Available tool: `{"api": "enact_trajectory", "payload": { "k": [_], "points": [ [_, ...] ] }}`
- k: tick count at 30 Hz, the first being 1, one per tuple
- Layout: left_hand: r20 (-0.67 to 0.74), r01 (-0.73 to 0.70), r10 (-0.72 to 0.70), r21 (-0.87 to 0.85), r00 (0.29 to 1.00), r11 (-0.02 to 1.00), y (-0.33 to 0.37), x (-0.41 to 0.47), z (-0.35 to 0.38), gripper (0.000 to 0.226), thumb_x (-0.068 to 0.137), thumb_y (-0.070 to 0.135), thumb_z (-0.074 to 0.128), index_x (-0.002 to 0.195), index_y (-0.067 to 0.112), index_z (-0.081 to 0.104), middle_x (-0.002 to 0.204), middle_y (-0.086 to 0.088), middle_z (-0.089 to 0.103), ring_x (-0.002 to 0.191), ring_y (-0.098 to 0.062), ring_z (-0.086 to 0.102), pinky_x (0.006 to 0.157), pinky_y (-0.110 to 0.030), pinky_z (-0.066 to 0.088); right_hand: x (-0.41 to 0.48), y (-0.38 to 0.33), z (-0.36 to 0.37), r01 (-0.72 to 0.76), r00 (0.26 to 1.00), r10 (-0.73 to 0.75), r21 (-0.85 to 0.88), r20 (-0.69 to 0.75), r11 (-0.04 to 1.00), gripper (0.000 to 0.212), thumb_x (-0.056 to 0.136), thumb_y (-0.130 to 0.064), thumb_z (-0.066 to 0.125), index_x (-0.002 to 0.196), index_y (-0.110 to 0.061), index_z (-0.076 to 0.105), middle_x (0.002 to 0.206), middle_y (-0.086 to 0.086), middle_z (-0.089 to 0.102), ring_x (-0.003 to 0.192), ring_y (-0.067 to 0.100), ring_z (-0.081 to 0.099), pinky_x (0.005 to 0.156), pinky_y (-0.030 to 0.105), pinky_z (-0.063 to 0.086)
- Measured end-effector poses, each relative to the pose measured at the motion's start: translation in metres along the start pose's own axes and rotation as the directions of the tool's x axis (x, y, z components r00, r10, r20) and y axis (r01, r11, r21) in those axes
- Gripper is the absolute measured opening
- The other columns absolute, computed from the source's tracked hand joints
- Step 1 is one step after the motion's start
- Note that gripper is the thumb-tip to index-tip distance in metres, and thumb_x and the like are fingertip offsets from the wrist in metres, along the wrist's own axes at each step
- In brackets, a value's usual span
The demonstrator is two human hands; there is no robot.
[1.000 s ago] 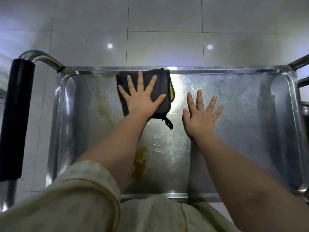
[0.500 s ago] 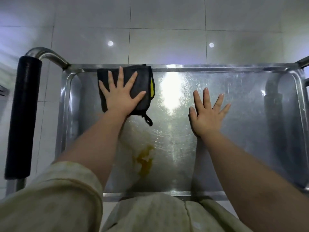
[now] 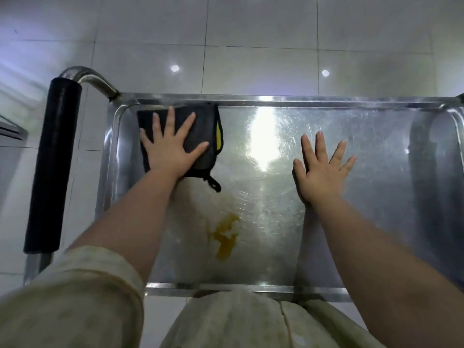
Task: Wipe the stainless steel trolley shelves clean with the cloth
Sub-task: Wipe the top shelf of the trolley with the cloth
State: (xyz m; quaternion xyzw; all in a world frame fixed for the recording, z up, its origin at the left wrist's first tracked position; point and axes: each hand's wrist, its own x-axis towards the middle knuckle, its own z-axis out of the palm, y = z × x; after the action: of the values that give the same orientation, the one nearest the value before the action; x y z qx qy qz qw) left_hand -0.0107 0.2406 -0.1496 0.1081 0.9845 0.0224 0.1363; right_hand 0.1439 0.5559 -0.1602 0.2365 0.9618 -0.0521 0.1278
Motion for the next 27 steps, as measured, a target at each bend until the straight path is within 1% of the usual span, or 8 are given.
{"api": "enact_trajectory", "payload": {
  "k": [4, 9, 11, 14, 18, 21, 24, 27],
  "points": [
    [0.008, 0.042, -0.042, 0.014, 0.999, 0.999, 0.007, -0.005, 0.001, 0.082, 0.074, 0.091, 0.000, 0.147, 0.055, -0.013, 0.164, 0.001, -0.013, 0.148, -0.039, -0.010, 0.113, -0.069, -0.004, -0.001, -0.004, -0.002, 0.000, 1.000, 0.001, -0.013, 0.011, 1.000, 0.058, 0.098, -0.055, 0.008, 0.153, -0.045, -0.008, 0.163, -0.008, -0.013, 0.146, 0.043, -0.016, 0.112, 0.068, -0.006],
    [0.089, -0.199, 0.195, 0.037, 0.977, 0.979, 0.123, -0.032, 0.015, 0.080, 0.077, 0.088, 0.005, 0.148, 0.054, -0.010, 0.164, -0.002, -0.013, 0.147, -0.042, -0.016, 0.108, -0.072, -0.007, -0.002, -0.004, -0.004, 0.007, 1.000, -0.007, 0.000, 0.016, 1.000, 0.058, 0.098, -0.055, 0.010, 0.153, -0.045, -0.007, 0.163, -0.008, -0.013, 0.146, 0.043, -0.016, 0.112, 0.068, -0.007],
    [0.093, -0.231, 0.228, 0.018, 0.969, 0.973, 0.139, -0.041, 0.017, 0.080, 0.078, 0.088, 0.006, 0.149, 0.054, -0.006, 0.165, 0.002, -0.012, 0.148, -0.038, -0.016, 0.109, -0.070, -0.009, -0.003, -0.001, -0.003, 0.029, 1.000, -0.029, 0.015, 0.009, 0.999, 0.059, 0.098, -0.057, 0.012, 0.153, -0.045, -0.004, 0.164, -0.009, -0.011, 0.146, 0.043, -0.015, 0.112, 0.068, -0.008],
    [0.044, -0.153, 0.154, -0.018, 0.987, 0.988, 0.093, -0.032, 0.014, 0.081, 0.077, 0.090, 0.014, 0.149, 0.056, -0.001, 0.165, 0.008, -0.009, 0.150, -0.032, -0.012, 0.113, -0.067, -0.006, -0.002, 0.002, -0.002, 0.054, 0.998, -0.054, 0.010, 0.020, 0.998, 0.061, 0.095, -0.061, 0.011, 0.153, -0.047, -0.003, 0.164, -0.009, -0.008, 0.146, 0.043, -0.014, 0.112, 0.068, -0.010],
    [0.026, 0.147, -0.146, -0.048, 0.989, 0.988, -0.027, -0.020, -0.005, 0.084, 0.074, 0.091, 0.016, 0.149, 0.056, 0.001, 0.165, 0.007, -0.004, 0.150, -0.032, -0.005, 0.114, -0.066, -0.002, -0.002, 0.002, -0.001, 0.047, 0.999, -0.047, -0.009, 0.023, 0.999, 0.062, 0.094, -0.063, 0.006, 0.152, -0.046, -0.007, 0.164, -0.009, -0.011, 0.146, 0.043, -0.017, 0.111, 0.068, -0.010],
    [0.050, 0.186, -0.185, -0.007, 0.981, 0.983, -0.052, -0.023, -0.008, 0.085, 0.072, 0.091, 0.008, 0.149, 0.056, -0.003, 0.165, 0.007, -0.008, 0.150, -0.033, -0.009, 0.115, -0.064, -0.005, -0.003, -0.001, -0.002, 0.039, 0.999, -0.039, -0.015, 0.025, 0.999, 0.063, 0.093, -0.062, 0.004, 0.152, -0.045, -0.007, 0.164, -0.007, -0.012, 0.146, 0.043, -0.018, 0.111, 0.069, -0.010],
    [0.009, 0.129, -0.129, -0.005, 0.992, 0.992, -0.004, -0.013, -0.001, 0.083, 0.075, 0.089, 0.013, 0.149, 0.055, -0.002, 0.165, 0.003, -0.006, 0.149, -0.037, -0.006, 0.115, -0.066, -0.002, -0.004, -0.002, -0.003, 0.035, 0.999, -0.034, -0.008, 0.030, 0.999, 0.064, 0.092, -0.062, 0.002, 0.153, -0.045, -0.007, 0.164, -0.006, -0.013, 0.146, 0.042, -0.018, 0.111, 0.069, -0.010],
    [0.030, -0.074, 0.074, 0.001, 0.997, 0.997, 0.081, 0.002, 0.003, 0.083, 0.076, 0.090, 0.017, 0.149, 0.056, 0.001, 0.165, 0.003, -0.009, 0.149, -0.038, -0.009, 0.113, -0.066, -0.006, -0.003, -0.002, -0.004, 0.039, 0.999, -0.039, -0.014, 0.035, 0.999, 0.063, 0.093, -0.061, 0.003, 0.153, -0.044, -0.008, 0.163, -0.006, -0.014, 0.146, 0.042, -0.019, 0.111, 0.069, -0.010]
  ]
}}
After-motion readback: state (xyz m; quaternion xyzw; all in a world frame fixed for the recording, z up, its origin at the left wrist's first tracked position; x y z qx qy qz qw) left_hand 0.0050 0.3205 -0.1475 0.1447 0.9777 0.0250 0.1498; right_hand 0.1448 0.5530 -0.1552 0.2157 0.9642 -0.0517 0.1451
